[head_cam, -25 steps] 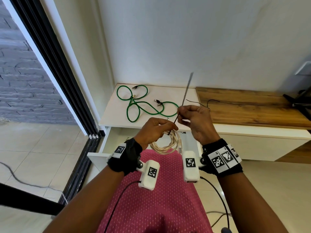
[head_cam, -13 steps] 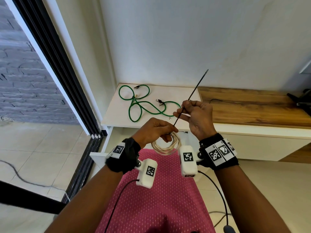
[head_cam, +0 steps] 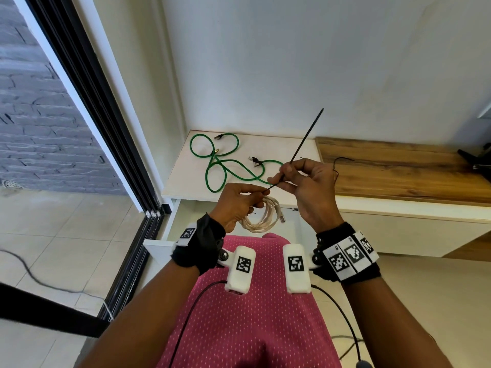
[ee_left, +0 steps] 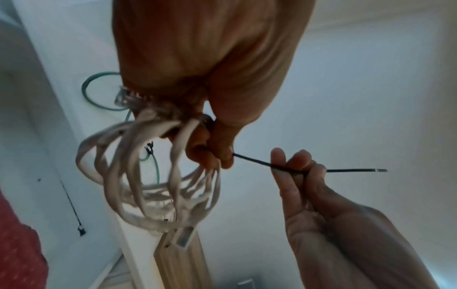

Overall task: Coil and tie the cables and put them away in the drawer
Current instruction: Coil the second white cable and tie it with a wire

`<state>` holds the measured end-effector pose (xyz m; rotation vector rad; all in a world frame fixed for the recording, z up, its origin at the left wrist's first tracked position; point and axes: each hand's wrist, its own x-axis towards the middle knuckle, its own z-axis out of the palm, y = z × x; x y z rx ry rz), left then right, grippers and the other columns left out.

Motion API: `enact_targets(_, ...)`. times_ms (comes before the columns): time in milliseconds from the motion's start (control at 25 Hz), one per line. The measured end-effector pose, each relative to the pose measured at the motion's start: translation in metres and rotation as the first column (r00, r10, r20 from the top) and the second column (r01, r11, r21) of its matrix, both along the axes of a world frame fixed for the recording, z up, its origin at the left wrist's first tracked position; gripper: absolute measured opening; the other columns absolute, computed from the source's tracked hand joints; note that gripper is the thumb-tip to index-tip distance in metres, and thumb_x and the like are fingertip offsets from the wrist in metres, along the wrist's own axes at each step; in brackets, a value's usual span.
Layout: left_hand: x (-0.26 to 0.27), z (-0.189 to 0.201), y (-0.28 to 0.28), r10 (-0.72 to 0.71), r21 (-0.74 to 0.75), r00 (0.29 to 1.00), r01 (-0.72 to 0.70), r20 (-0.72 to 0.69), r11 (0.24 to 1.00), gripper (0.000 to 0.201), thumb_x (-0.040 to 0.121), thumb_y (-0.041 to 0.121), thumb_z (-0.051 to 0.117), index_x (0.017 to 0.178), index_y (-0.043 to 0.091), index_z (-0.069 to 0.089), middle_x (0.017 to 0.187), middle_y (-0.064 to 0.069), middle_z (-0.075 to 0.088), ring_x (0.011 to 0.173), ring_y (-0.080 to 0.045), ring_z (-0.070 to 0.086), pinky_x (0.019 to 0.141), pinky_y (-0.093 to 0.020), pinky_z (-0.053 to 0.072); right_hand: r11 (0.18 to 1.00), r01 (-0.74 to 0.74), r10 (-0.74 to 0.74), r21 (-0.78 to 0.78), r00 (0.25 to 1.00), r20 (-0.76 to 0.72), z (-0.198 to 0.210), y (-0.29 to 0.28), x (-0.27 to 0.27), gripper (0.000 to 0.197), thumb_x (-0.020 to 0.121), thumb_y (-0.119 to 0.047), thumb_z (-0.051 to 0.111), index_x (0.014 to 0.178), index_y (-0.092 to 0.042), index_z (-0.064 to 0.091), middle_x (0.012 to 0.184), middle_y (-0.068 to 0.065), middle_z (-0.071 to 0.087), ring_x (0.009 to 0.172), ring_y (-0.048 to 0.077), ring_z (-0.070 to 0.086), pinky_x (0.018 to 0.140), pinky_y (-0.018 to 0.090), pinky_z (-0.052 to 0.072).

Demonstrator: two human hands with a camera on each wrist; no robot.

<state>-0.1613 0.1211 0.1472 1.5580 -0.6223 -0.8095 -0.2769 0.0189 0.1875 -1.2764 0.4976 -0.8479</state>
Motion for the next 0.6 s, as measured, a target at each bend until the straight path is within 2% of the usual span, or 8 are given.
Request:
enact_targets(160, -0.001, -0.004, -0.005, 0.147, 0.018, 0.981, -0.146, -0.125, 0.989, 0.02, 0.091, -0.002, 0.057, 0.084, 0.009, 0.073, 0.06, -0.005, 0.065, 0.048, -0.008, 0.052, 0.045, -0.018, 0.037, 0.993, -0.097, 0.098, -0.065, 0.995, 0.012, -0.014, 0.015, -0.006, 0.008, 0.09, 0.008, 0.054, 0.088, 0.007, 0.061, 0.071, 0.021, 0.067, 0.071, 0.032, 0.068, 0.074, 0.038, 0.057)
enact_targets(240, 0.001, -0.004, -0.008, 0.184, 0.052, 0.956, -0.177, -0.227, 0.983, 0.022, 0.091, -0.005, 0.055, 0.082, 0.006, 0.073, 0.06, -0.006, 0.066, 0.052, -0.013, 0.047, 0.049, -0.021, 0.038, 0.989, -0.126, 0.126, -0.079, 0.992, -0.002, -0.021, 0.02, -0.008, 0.007, 0.089, 0.007, 0.056, 0.087, 0.005, 0.063, 0.075, 0.02, 0.069, 0.074, 0.033, 0.069, 0.079, 0.042, 0.056)
enact_targets(320, 0.006, -0.007, -0.011, 0.203, 0.089, 0.927, -0.184, -0.316, 0.979, 0.023, 0.089, -0.006, 0.056, 0.081, 0.004, 0.073, 0.073, -0.014, 0.07, 0.064, -0.022, 0.05, 0.059, -0.027, 0.044, 0.982, -0.167, 0.166, -0.092, 0.986, -0.023, -0.03, 0.022, -0.013, 0.011, 0.089, 0.005, 0.057, 0.085, -0.002, 0.065, 0.079, 0.019, 0.071, 0.079, 0.033, 0.07, 0.084, 0.042, 0.055)
enact_targets(360, 0.011, -0.009, -0.011, 0.207, 0.102, 0.907, -0.182, -0.367, 0.978, 0.021, 0.088, -0.006, 0.058, 0.079, 0.003, 0.075, 0.081, -0.019, 0.07, 0.072, -0.028, 0.052, 0.068, -0.031, 0.048, 0.974, -0.201, 0.198, -0.106, 0.979, -0.04, -0.035, 0.022, -0.016, 0.012, 0.089, 0.004, 0.057, 0.085, -0.003, 0.066, 0.081, 0.019, 0.072, 0.083, 0.033, 0.07, 0.085, 0.041, 0.054)
enact_targets(440, 0.015, -0.009, -0.008, 0.194, 0.097, 0.866, -0.168, -0.46, 0.981, 0.009, 0.083, 0.002, 0.068, 0.079, 0.001, 0.076, 0.092, -0.026, 0.07, 0.083, -0.031, 0.053, 0.085, -0.041, 0.048, 0.959, -0.253, 0.242, -0.13, 0.966, -0.093, -0.041, 0.022, -0.023, 0.009, 0.089, 0.003, 0.058, 0.087, -0.001, 0.065, 0.086, 0.019, 0.072, 0.089, 0.033, 0.07, 0.084, 0.04, 0.054)
enact_targets(480, 0.015, -0.008, -0.006, 0.163, 0.074, 0.876, -0.145, -0.455, 0.987, 0.005, 0.08, 0.004, 0.073, 0.081, 0.001, 0.077, 0.093, -0.025, 0.07, 0.081, -0.03, 0.054, 0.085, -0.04, 0.049, 0.954, -0.27, 0.257, -0.126, 0.96, -0.112, -0.043, 0.021, -0.026, 0.007, 0.089, 0.003, 0.058, 0.089, 0.0, 0.065, 0.087, 0.018, 0.073, 0.09, 0.033, 0.07, 0.084, 0.039, 0.054)
enact_targets(600, 0.009, -0.001, 0.0, 0.109, 0.037, 0.957, -0.103, -0.27, 0.994, 0.016, 0.075, 0.002, 0.076, 0.091, 0.006, 0.076, 0.08, -0.014, 0.071, 0.059, -0.015, 0.051, 0.061, -0.025, 0.048, 0.932, -0.333, 0.32, -0.142, 0.941, -0.109, -0.045, 0.014, -0.031, 0.005, 0.086, 0.007, 0.059, 0.087, 0.003, 0.062, 0.089, 0.017, 0.072, 0.092, 0.034, 0.07, 0.084, 0.036, 0.054)
